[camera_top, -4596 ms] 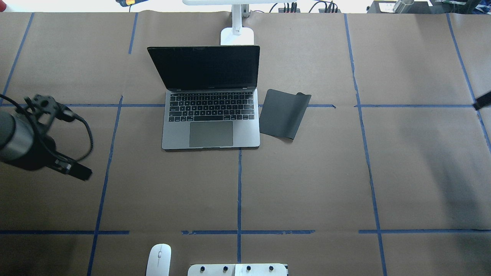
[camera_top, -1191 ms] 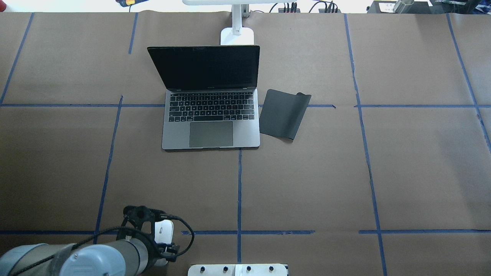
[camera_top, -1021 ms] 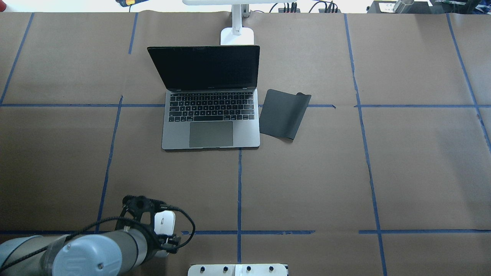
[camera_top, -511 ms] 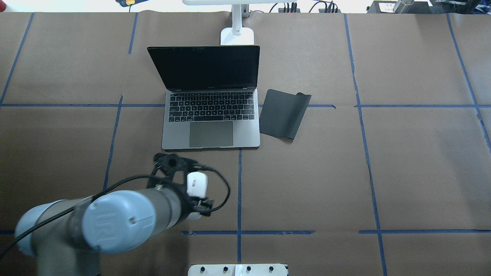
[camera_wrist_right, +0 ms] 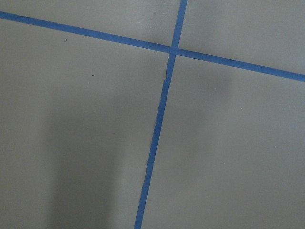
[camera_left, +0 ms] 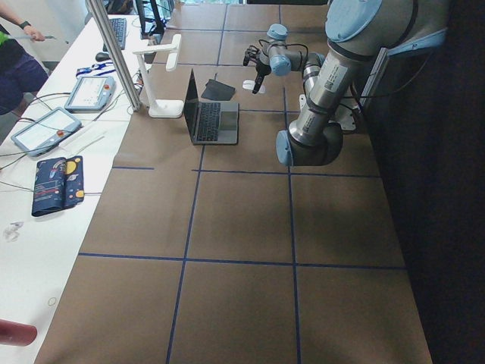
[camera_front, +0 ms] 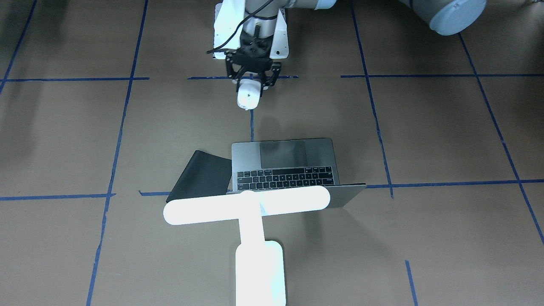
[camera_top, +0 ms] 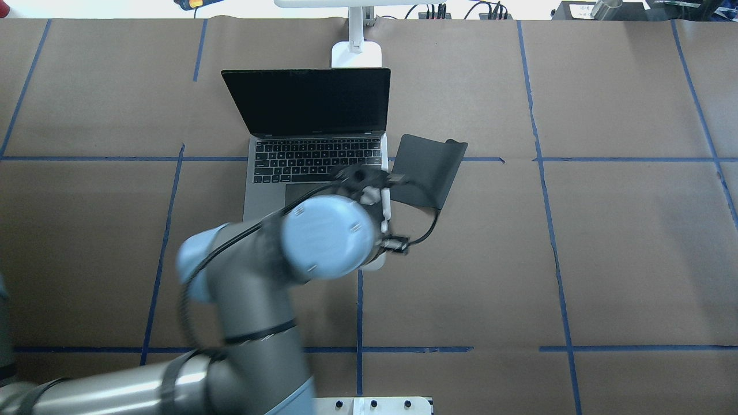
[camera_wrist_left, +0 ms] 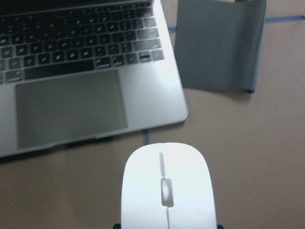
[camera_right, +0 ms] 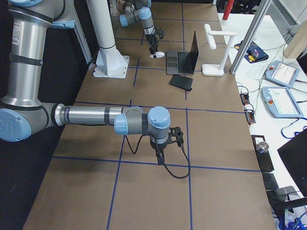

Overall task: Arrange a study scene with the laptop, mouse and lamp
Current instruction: 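Carry the white mouse with the left gripper onto the black mouse pad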

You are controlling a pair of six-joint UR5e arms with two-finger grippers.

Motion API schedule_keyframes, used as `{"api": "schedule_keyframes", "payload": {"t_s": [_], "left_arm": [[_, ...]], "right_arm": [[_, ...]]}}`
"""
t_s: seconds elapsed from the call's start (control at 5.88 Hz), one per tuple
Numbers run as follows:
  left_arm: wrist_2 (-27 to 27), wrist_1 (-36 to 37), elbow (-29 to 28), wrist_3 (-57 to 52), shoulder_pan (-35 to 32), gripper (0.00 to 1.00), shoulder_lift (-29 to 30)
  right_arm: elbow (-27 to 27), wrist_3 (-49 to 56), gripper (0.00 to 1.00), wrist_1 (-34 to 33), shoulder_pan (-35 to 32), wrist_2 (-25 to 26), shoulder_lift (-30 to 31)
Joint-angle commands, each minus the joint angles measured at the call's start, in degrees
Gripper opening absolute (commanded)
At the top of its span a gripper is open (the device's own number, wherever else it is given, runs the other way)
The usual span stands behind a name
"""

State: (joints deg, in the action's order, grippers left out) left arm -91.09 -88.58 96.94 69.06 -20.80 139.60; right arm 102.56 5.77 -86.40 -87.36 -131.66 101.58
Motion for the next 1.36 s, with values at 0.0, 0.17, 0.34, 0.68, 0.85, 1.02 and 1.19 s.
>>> {"api": "schedule_keyframes", "payload": {"t_s": [0.0, 0.17, 0.34, 0.68, 0.85, 1.02, 1.19], "left_arm": [[-5.55, -3.50, -24.38, -0.24, -4.67, 0.24, 16.50], [-5.76, -10.84, -39.22, -0.16, -5.74, 0.26, 23.89], [-5.85, -13.00, -49.99, -0.24, -6.96, 0.25, 29.53], [-5.94, -22.56, -60.77, -0.86, -7.59, 0.25, 30.90], [-5.94, -22.69, -61.34, -0.86, -7.50, 0.30, 31.00], [-6.03, -22.69, -61.70, -0.86, -7.16, 0.45, 31.17], [-6.20, -22.60, -61.70, -1.03, -6.72, 0.58, 31.43]], "right_arm": [[0.00, -0.32, 1.00, 0.01, 0.00, 0.00, -0.06], [0.00, -0.84, 1.00, 0.01, 0.00, 0.00, -0.06], [0.18, -0.85, 1.00, 0.01, 0.00, -0.17, -0.06], [0.35, -0.85, 1.00, -0.08, 0.00, -0.26, -0.06], [0.35, -0.85, 1.00, -0.17, 0.00, -0.26, -0.06], [0.35, -0.85, 1.00, -0.17, 0.09, -0.26, -0.06], [0.35, -0.85, 1.00, -0.17, 0.00, -0.26, -0.06]]}}
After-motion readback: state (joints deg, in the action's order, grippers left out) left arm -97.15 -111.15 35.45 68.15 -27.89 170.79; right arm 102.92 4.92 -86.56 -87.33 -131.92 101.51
